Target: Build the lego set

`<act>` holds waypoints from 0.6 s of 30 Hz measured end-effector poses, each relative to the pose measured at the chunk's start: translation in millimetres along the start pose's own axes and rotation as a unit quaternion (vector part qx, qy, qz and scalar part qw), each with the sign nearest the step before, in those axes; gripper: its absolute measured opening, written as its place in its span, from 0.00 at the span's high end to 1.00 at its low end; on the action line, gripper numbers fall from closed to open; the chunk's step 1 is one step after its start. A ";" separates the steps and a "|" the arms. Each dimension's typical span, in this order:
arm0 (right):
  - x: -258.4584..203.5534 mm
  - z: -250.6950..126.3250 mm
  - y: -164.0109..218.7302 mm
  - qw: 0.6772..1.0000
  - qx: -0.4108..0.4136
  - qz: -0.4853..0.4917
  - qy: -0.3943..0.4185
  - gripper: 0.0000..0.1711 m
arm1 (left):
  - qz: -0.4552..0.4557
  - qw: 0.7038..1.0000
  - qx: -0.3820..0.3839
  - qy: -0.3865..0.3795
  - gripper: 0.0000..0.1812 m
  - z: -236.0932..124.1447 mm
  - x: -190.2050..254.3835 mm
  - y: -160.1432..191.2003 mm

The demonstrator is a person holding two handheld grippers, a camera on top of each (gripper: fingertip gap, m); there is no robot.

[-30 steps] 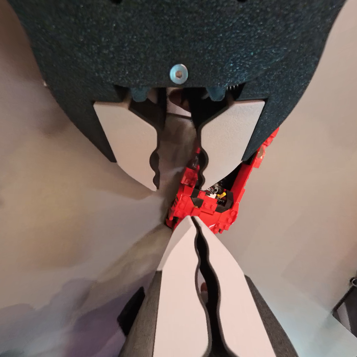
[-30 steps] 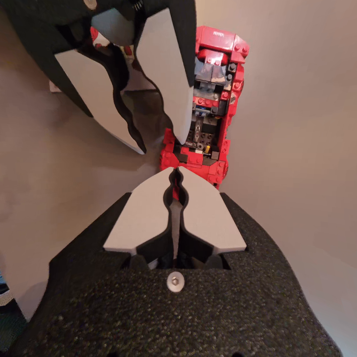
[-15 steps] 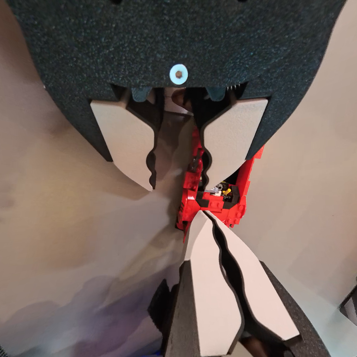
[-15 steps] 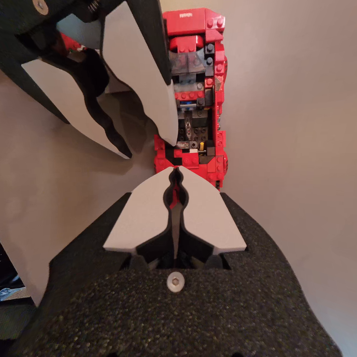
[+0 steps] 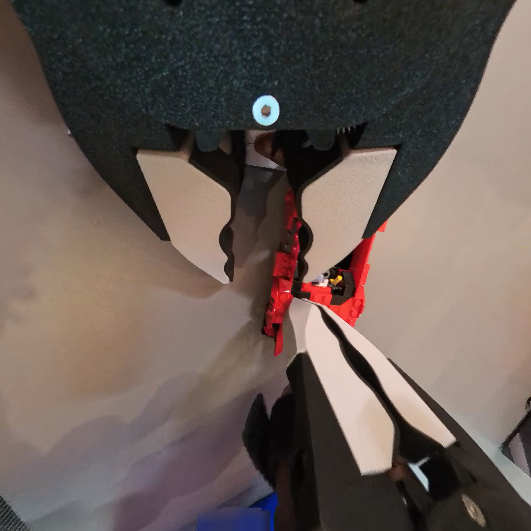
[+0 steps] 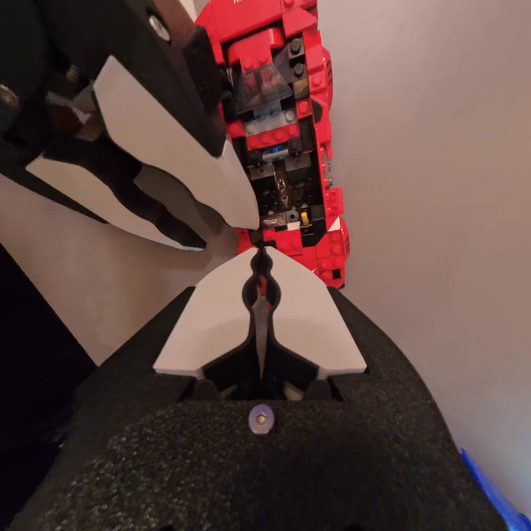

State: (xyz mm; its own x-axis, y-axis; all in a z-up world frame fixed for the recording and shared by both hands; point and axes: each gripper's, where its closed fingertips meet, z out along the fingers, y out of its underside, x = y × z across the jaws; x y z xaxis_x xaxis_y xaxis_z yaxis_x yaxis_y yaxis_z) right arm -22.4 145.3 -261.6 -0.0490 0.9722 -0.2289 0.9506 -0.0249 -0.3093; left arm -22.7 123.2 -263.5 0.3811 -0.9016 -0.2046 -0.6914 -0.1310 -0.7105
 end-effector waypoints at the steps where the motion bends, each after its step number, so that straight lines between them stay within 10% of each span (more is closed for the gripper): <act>1: 0.0 0.0 0.0 1.000 -0.006 0.006 0.001 1.00 | 0.000 1.000 0.004 -0.001 0.77 -1.9 -0.9 -2.0; 18: 19.0 -47.7 -8.5 0.989 0.140 -0.015 0.036 0.99 | 0.016 1.000 0.012 -0.014 0.77 -23.1 -10.9 -6.8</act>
State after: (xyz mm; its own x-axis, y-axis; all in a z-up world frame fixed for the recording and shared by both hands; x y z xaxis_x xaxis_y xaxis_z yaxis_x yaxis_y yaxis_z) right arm -16.8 175.1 -219.2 -0.0433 0.9874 -0.1520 0.8267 -0.0500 -0.5604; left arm -36.4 124.4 -240.9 0.3756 -0.8937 -0.2455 -0.6885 -0.0917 -0.7194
